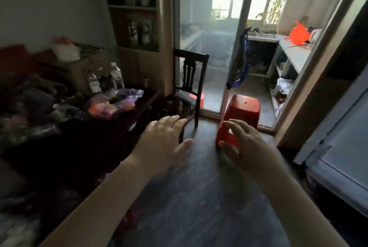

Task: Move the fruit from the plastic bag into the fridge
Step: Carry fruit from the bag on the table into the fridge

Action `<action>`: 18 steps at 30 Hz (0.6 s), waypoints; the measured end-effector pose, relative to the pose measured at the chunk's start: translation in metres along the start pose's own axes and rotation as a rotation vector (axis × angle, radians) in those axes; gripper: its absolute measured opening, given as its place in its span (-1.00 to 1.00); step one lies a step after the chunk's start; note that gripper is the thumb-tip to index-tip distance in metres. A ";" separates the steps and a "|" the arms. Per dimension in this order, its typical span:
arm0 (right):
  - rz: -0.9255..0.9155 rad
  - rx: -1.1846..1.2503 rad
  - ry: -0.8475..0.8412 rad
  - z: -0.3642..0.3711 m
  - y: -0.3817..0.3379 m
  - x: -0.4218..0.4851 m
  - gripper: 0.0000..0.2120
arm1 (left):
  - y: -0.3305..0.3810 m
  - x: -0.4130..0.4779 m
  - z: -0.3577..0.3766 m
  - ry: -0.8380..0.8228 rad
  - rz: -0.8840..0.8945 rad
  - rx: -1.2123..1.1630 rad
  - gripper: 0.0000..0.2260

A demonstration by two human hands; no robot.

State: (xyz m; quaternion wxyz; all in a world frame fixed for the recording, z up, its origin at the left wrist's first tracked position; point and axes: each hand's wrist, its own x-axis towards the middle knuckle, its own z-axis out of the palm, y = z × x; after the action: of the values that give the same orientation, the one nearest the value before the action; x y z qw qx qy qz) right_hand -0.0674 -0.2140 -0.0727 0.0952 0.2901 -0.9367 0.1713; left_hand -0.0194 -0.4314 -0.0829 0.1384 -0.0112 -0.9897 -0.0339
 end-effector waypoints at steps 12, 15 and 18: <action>-0.280 0.090 -0.116 0.093 -0.088 0.133 -0.47 | -0.150 -0.011 0.015 -0.035 -0.284 0.027 -0.41; -0.325 0.112 -0.153 0.116 -0.086 0.173 -0.47 | -0.172 0.008 0.032 -0.060 -0.347 0.034 -0.41; -0.360 0.137 -0.168 0.138 -0.078 0.217 -0.47 | -0.193 0.038 0.048 -0.071 -0.391 0.051 -0.39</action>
State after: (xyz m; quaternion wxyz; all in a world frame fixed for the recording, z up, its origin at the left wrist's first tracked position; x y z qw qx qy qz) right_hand -0.2100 -0.4371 -0.1190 0.0261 0.4719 -0.8605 0.1899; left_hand -0.0753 -0.6198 -0.1303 0.0942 0.1833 -0.9779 -0.0347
